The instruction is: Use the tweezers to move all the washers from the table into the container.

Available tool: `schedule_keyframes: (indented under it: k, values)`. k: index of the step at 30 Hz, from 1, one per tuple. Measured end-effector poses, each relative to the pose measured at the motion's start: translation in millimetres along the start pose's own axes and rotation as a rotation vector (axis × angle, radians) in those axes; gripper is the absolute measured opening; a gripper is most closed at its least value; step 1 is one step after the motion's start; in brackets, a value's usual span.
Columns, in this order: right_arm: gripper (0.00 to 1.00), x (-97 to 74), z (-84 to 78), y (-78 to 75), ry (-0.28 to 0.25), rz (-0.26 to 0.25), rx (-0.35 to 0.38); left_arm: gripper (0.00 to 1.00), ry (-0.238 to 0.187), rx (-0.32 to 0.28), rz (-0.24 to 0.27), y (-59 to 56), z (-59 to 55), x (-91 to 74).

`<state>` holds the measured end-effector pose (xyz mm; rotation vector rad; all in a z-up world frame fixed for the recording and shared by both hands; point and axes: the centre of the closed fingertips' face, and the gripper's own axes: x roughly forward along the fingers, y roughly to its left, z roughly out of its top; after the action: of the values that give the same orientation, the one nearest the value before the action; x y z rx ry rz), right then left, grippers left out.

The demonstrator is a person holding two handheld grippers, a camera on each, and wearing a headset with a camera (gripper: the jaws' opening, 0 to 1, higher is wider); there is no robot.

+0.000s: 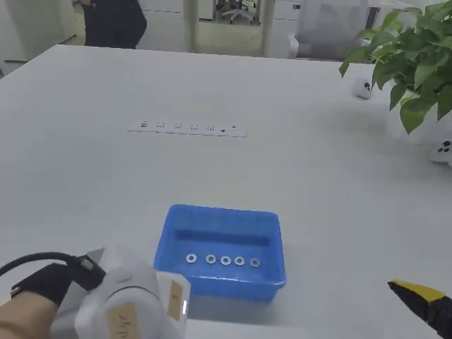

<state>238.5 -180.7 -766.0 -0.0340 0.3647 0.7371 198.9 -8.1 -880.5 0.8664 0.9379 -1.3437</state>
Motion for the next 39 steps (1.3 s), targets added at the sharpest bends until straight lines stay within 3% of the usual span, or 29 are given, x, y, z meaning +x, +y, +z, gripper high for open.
schedule_keyframes:
  k: [5, 10, 13, 15, 18, 19, 21, 22, 23, 24, 25, 27, 28, 29, 33, 37, 39]
  values:
    - [0.90, -9.0, 16.6, -4.3, -0.086, -0.089, -0.013, 0.00, -0.007, -0.017, -0.001, 0.5, -0.8, 0.8]
    - [0.89, -10.4, 16.6, -14.5, -0.094, -0.129, -0.014, 0.00, -0.056, -0.079, 0.010, 0.8, 0.4, 0.1]
    - [0.89, -9.8, 13.4, -16.5, -0.083, -0.130, -0.002, 0.09, -0.098, -0.151, 0.022, -3.0, 1.4, -1.2]
    - [0.88, -11.0, 14.0, -18.1, -0.089, -0.135, -0.010, 0.19, -0.111, -0.206, 0.060, -1.6, -3.3, -4.4]
    - [0.88, -12.4, 15.4, -20.3, -0.099, -0.145, -0.028, 0.29, -0.190, -0.314, 0.128, 0.3, -5.3, -16.3]
    - [0.89, -12.8, 15.7, -21.1, -0.101, -0.150, -0.032, 0.32, -0.244, -0.383, 0.154, 0.8, -4.3, -24.7]
    - [0.89, -13.9, 16.7, -22.7, -0.108, -0.158, -0.037, 0.39, -0.328, -0.466, 0.213, 4.8, -3.5, -39.4]
    - [0.89, -14.6, 17.2, -24.2, -0.113, -0.164, -0.034, 0.45, -0.398, -0.522, 0.269, 8.1, -2.7, -51.8]
    - [0.89, -15.1, 17.9, -24.3, -0.117, -0.167, -0.034, 0.50, -0.443, -0.553, 0.294, 8.5, -2.7, -59.6]
    - [0.89, -15.6, 18.3, -25.5, -0.121, -0.173, -0.034, 0.54, -0.477, -0.588, 0.320, 8.5, -4.4, -66.7]
    - [0.88, -15.9, 18.4, -25.6, -0.121, -0.177, -0.034, 0.60, -0.517, -0.620, 0.393, 12.1, -9.8, -78.7]
    - [0.89, -16.2, 19.2, -25.9, -0.125, -0.181, -0.032, 0.66, -0.555, -0.661, 0.487, 13.8, -19.6, -97.5]
    - [0.89, -16.1, 19.5, -25.8, -0.126, -0.181, -0.029, 0.68, -0.570, -0.667, 0.527, 15.0, -22.8, -104.4]
    - [0.89, -16.1, 19.8, -25.5, -0.127, -0.180, -0.028, 0.69, -0.592, -0.678, 0.603, 18.0, -28.5, -116.9]
    - [0.89, -15.7, 21.3, -24.7, -0.131, -0.180, -0.039, 0.80, -0.693, -0.710, 0.796, 24.2, -32.1, -148.7]
    - [0.90, -15.6, 23.9, -23.1, -0.142, -0.179, -0.058, 0.95, -0.797, -0.716, 0.937, 29.5, -30.4, -169.1]
    - [0.89, -16.2, 25.4, -23.2, -0.148, -0.184, -0.066, 0.98, -0.816, -0.704, 0.975, 31.3, -30.8, -175.1]
